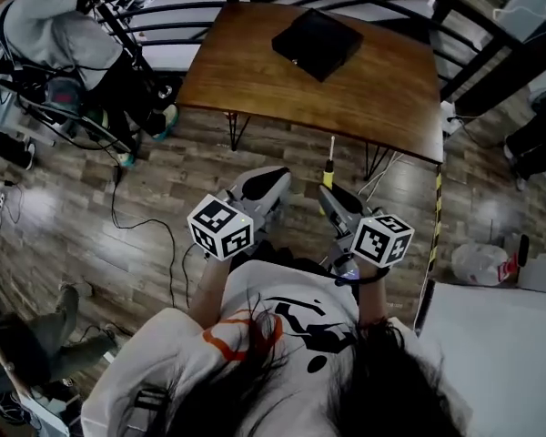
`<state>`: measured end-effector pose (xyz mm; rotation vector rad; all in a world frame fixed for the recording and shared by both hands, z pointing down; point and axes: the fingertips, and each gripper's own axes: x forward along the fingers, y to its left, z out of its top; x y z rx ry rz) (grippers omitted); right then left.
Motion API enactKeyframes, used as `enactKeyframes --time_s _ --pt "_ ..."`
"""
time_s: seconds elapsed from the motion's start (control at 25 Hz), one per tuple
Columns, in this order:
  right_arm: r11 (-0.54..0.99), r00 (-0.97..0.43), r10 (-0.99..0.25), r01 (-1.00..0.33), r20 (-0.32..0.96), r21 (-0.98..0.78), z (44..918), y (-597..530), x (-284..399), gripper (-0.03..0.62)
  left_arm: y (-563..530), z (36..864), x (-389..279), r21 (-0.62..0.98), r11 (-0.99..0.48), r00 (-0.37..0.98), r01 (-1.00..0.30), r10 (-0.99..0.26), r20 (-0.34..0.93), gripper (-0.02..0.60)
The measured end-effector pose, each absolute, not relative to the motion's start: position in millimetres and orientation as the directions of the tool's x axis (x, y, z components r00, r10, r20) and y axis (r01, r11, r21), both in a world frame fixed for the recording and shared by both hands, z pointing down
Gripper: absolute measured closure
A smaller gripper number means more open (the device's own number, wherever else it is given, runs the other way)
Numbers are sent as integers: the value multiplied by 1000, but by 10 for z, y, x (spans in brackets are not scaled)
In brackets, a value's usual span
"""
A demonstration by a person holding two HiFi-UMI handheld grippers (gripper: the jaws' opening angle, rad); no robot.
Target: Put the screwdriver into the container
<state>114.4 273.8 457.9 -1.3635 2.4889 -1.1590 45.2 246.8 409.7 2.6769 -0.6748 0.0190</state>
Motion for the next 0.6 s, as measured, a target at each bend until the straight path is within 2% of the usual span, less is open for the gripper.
enactKeyframes --time_s 0.32,0.6 --pt "340 -632 -724 -676 276 -654 4682 2405 1022 491 2222 4199 208 369 -773 852 -515 -509 123 581" --pt "322 -622 -725 -685 295 -653 4768 1664 1000 490 1514 4291 237 385 -781 866 -491 -484 123 580"
